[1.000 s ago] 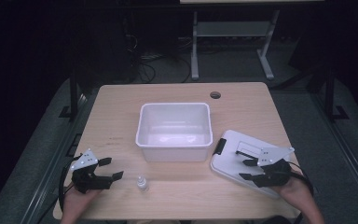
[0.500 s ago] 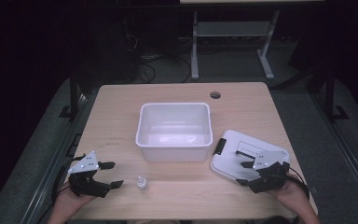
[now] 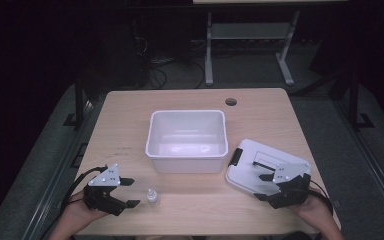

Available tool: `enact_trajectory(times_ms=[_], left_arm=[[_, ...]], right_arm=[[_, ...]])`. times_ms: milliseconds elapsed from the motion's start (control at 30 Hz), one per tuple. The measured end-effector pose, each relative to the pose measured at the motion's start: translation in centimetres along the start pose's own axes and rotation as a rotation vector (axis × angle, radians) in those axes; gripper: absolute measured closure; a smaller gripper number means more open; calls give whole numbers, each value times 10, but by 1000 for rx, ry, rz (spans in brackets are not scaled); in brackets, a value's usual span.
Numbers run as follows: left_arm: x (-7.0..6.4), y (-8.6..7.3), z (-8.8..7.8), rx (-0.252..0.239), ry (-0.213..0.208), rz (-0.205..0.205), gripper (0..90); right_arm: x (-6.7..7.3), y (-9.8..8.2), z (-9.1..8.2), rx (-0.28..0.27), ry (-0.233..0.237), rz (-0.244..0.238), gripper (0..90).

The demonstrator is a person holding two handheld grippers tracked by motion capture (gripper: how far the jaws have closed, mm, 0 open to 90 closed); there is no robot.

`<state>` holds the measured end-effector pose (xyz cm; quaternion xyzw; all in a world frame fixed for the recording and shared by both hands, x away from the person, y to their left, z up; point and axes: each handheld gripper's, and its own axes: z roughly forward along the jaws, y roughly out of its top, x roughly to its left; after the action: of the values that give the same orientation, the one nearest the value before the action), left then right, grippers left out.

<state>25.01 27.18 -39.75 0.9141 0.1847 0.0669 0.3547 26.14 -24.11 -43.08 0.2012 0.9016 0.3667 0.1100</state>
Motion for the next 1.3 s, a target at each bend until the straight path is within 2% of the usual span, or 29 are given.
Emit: enact_trajectory(times_ms=[167, 433, 767, 1300], left_arm=[[-1, 7, 7, 22, -26, 15, 306], [-3, 17, 25, 107, -57, 53, 334], [-5, 26, 40, 174, -69, 78, 388], [-3, 33, 57, 236, -78, 93, 469]], right_arm=[[1, 0, 0, -6, 5, 2, 367], [1, 0, -1, -14, 0, -4, 359], [2, 1, 0, -18, 9, -3, 356], [3, 0, 0, -22, 14, -2, 349]])
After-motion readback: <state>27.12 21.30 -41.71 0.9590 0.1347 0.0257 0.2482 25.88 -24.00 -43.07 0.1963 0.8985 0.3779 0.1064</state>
